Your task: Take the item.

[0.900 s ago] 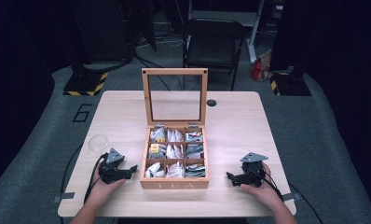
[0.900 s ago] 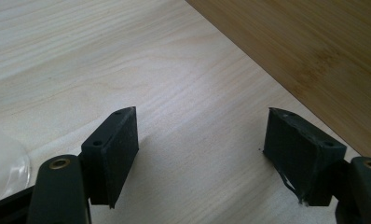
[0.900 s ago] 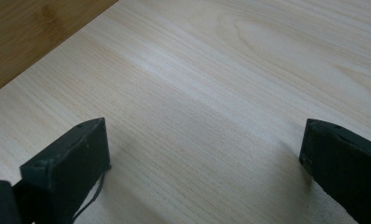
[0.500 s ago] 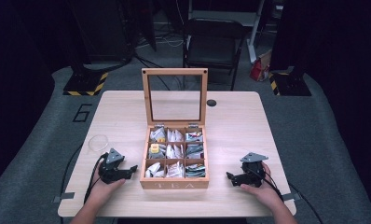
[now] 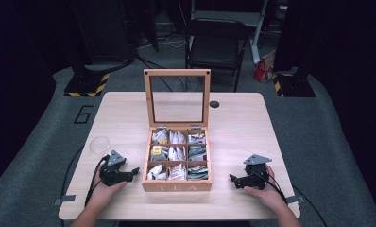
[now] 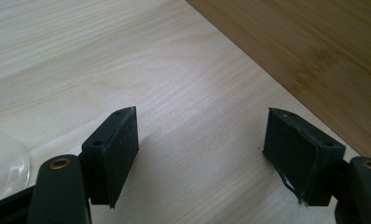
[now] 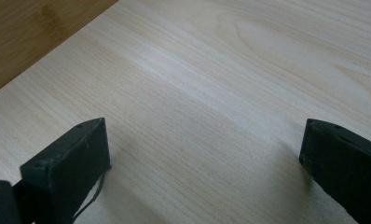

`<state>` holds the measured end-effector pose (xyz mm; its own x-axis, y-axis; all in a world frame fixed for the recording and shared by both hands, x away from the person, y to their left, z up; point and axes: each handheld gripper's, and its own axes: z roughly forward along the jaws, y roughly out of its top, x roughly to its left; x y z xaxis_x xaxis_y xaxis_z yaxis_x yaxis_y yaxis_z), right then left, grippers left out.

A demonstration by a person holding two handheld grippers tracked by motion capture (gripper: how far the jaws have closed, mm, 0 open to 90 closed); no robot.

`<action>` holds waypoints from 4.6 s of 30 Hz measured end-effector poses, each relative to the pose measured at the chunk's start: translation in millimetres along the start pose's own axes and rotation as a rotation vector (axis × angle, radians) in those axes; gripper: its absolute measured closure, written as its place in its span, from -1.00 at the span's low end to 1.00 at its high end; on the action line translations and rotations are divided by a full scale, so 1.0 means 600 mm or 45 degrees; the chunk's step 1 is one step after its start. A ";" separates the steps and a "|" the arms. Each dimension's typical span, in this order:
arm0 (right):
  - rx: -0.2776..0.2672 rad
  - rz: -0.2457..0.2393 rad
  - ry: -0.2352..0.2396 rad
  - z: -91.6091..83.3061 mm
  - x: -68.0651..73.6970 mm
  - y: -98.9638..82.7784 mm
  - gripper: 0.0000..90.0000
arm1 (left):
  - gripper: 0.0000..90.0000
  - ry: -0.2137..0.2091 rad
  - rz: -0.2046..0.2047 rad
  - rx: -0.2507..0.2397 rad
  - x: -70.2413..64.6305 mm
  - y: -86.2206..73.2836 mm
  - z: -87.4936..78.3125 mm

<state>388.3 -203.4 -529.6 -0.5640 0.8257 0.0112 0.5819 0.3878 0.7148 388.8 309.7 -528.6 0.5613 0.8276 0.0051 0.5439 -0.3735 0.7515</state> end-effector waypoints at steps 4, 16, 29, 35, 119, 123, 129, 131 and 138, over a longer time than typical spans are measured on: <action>-0.001 -0.004 0.000 0.000 0.000 0.000 -0.98 | -0.40 -0.020 -0.025 0.004 0.001 0.001 -0.002; -0.001 -0.004 -0.003 0.000 0.000 0.000 -0.98 | -0.24 -0.030 -0.087 -0.037 -0.002 0.014 -0.037; -0.002 -0.004 0.000 0.000 0.000 0.000 -0.98 | -0.16 -0.014 -0.107 -0.053 -0.009 0.020 -0.050; -0.001 -0.004 -0.003 0.000 0.000 0.000 -0.98 | -0.12 0.003 -0.135 -0.051 0.000 0.019 -0.056; 0.000 -0.005 0.001 0.000 -0.001 0.000 -0.98 | 0.08 -0.132 -0.023 -0.081 -0.035 0.177 -0.055; -0.001 -0.005 0.000 0.000 0.000 0.000 -0.98 | 0.11 -0.143 -0.013 -0.081 -0.042 0.181 -0.046; 0.000 -0.004 -0.002 0.000 0.000 0.000 -0.98 | 0.15 -0.159 -0.015 -0.074 -0.049 0.185 -0.034; -0.001 -0.005 0.000 0.000 0.000 0.000 -0.98 | 0.18 -0.163 -0.017 -0.074 -0.051 0.186 -0.032; 0.001 -0.007 -0.001 0.000 -0.001 0.000 -0.98 | 0.24 -0.178 -0.010 -0.065 -0.060 0.190 -0.019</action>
<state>388.5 -203.7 -529.5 -0.5666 0.8240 0.0067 0.5794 0.3926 0.7143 423.4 242.2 -435.9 0.6404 0.7626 -0.0906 0.5186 -0.3424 0.7835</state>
